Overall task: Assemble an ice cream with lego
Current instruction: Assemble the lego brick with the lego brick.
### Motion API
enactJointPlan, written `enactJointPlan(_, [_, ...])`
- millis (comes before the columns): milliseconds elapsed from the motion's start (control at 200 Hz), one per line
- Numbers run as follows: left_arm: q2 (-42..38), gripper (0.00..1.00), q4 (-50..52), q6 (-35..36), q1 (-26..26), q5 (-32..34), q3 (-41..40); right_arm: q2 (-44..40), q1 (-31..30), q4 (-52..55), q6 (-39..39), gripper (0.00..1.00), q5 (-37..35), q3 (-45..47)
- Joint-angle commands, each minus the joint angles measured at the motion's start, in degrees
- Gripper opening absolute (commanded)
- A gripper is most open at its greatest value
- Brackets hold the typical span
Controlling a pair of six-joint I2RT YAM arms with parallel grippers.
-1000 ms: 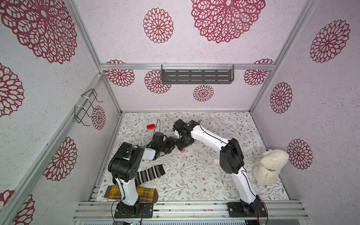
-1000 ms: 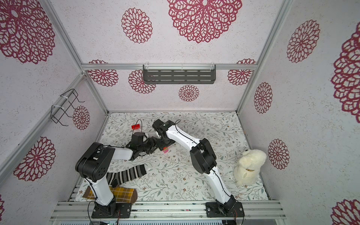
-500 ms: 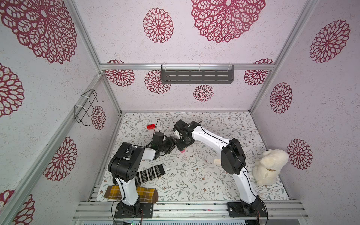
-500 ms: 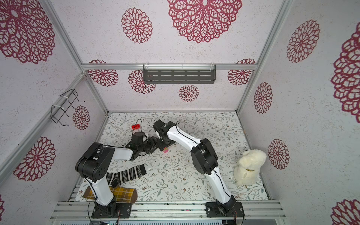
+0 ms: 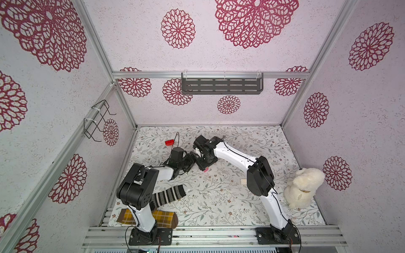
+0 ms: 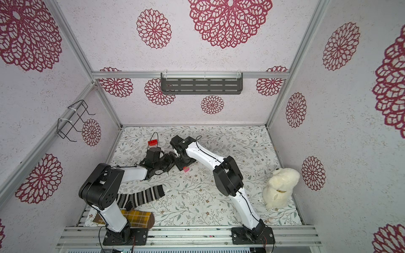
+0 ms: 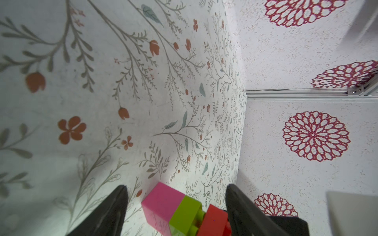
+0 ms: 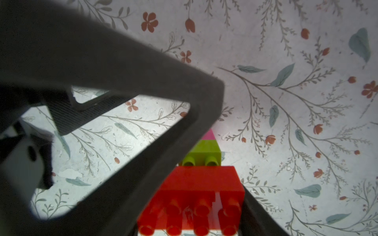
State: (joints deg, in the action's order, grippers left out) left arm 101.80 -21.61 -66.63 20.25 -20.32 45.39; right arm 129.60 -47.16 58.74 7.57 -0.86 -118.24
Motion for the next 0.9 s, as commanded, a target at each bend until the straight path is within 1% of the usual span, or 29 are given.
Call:
enactJointPlan(0, [-1.35,0.79,1.04,2.63,1.51,-2.27,0.47,3.45,0.40,-1.83,2.33,0.37,-0.78,-1.37])
enactJointPlan(255, [-0.70,0.79,-0.03,2.29,1.50,-2.80,0.27,3.16,1.82,-1.37,2.15,0.37,-1.43,-2.44])
enactJointPlan(680, [-0.29,0.77,-0.72,2.30,1.72,-3.06,0.05,1.75,2.07,-1.30,1.87,0.35,-0.76,-4.86])
enactJointPlan(896, [-0.13,0.76,-0.81,2.13,1.68,-3.33,0.14,3.90,2.32,0.29,1.55,0.33,-0.77,-7.88])
